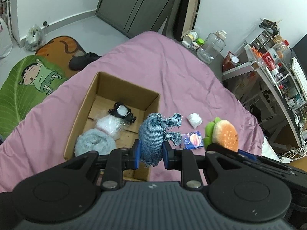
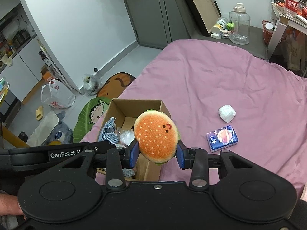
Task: Organize soft objects
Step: 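Carry the knitted plush with the left gripper while the right carries the burger to the box, then lower both plushes into the box and open both grippers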
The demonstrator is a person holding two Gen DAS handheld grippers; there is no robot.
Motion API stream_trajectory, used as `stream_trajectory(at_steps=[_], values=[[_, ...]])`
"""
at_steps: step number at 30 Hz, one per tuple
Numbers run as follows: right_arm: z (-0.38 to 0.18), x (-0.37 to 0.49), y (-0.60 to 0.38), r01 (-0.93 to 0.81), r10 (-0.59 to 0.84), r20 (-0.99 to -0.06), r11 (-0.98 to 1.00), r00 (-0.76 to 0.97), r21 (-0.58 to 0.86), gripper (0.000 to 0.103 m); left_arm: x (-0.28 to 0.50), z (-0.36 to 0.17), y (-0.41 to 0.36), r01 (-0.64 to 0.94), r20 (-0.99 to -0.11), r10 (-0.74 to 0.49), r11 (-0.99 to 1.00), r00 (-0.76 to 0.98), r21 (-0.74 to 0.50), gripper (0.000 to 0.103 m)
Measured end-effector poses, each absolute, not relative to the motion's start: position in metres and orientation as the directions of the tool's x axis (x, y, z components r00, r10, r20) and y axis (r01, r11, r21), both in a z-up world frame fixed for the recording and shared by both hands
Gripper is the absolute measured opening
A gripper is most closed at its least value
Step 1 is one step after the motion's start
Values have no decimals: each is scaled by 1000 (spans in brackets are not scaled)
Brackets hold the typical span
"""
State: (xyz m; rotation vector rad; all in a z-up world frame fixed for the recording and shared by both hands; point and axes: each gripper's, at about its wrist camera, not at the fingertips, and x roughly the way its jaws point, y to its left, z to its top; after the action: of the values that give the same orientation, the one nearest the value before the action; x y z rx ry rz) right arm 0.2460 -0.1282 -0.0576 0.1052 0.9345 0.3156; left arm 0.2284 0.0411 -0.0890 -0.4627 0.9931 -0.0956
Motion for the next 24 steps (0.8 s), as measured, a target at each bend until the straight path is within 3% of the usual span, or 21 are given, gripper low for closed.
stream_trajectory(at_steps=[22,24], values=[[-86,265,-111,-205,293,-821,954,490,219,39,254,-149,47,-176,-839,-352,874,415,-454,23],[-87,269,-110,-201,289,-824,955,487,216,39,258,-154,45,-179,-845,-370,868,386,-462,26]])
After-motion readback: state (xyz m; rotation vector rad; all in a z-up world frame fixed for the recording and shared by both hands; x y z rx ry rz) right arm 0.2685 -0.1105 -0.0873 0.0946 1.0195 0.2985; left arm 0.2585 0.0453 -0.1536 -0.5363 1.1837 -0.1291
